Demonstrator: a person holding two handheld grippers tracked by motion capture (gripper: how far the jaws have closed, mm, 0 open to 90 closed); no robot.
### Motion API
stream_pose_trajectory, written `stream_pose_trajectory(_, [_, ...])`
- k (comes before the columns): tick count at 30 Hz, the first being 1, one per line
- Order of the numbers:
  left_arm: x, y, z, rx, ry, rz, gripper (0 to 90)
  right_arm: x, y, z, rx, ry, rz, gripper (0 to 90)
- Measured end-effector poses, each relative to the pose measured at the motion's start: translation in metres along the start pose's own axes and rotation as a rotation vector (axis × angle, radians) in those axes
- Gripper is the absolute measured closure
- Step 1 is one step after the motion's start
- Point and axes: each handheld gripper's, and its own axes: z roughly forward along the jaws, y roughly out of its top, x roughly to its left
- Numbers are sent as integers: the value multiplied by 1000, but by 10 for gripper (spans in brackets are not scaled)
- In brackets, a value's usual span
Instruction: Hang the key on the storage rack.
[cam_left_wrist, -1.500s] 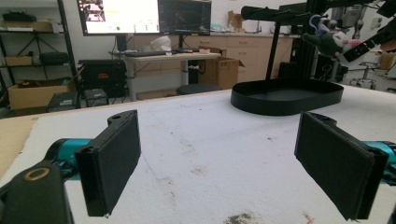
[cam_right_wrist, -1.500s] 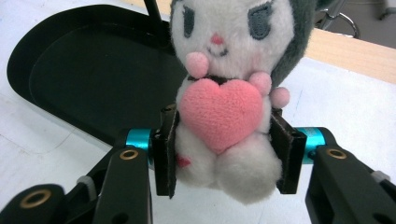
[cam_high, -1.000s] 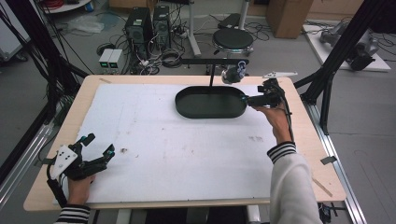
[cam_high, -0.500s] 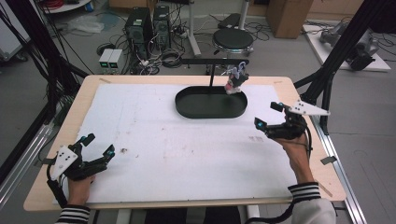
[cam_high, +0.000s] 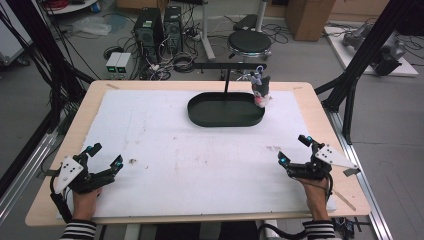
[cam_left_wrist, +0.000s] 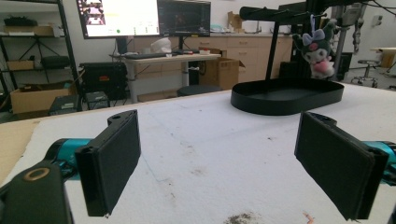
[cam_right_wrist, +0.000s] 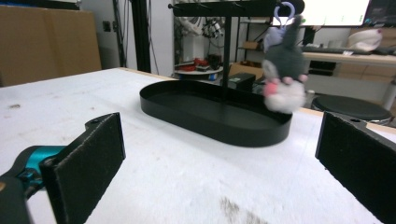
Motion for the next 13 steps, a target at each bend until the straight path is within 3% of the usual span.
stream_pose_trajectory(2, [0, 0, 0, 0, 0, 0, 149, 2, -10, -3, -16, -28, -10, 4])
stream_pose_trajectory(6, [0, 0, 0, 0, 0, 0, 149, -2, -24, -5, -16, -19, 17, 4])
stream_pose_trajectory(13, [0, 0, -1, -8, 2, 4, 150, -3, -26, -9, -64, -15, 24, 4])
